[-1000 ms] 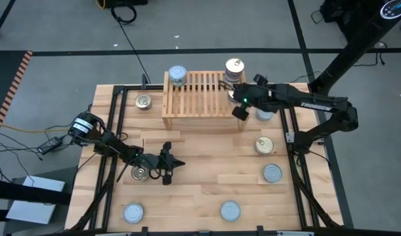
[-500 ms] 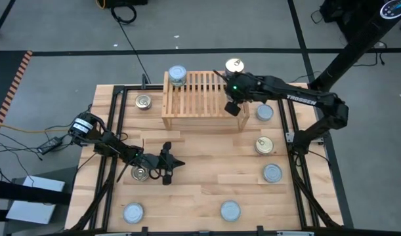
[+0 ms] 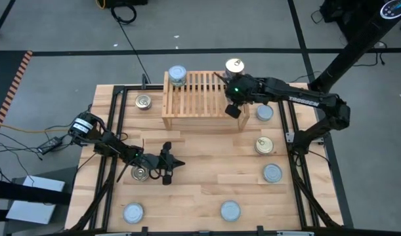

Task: Stack canned seafood by type on shelf
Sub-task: Put the blue tuna can on the shelf, then put the green tuna can on the shelf

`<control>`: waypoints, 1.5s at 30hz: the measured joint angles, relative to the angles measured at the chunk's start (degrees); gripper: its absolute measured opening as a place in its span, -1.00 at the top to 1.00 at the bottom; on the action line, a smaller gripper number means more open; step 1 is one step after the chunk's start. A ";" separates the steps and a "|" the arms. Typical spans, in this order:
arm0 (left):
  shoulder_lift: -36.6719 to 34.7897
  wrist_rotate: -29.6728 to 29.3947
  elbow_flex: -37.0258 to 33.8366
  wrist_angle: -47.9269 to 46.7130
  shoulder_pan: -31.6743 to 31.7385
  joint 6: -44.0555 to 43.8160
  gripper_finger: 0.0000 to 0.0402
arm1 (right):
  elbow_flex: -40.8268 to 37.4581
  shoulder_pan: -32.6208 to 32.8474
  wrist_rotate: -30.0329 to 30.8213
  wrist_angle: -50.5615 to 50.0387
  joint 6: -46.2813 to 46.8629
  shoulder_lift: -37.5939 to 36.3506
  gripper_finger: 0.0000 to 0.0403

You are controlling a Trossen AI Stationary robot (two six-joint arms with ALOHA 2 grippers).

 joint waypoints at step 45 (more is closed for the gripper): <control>-1.95 11.25 11.99 -10.18 0.00 1.63 1.00 | -39.18 54.57 13.30 40.02 25.72 -15.03 0.97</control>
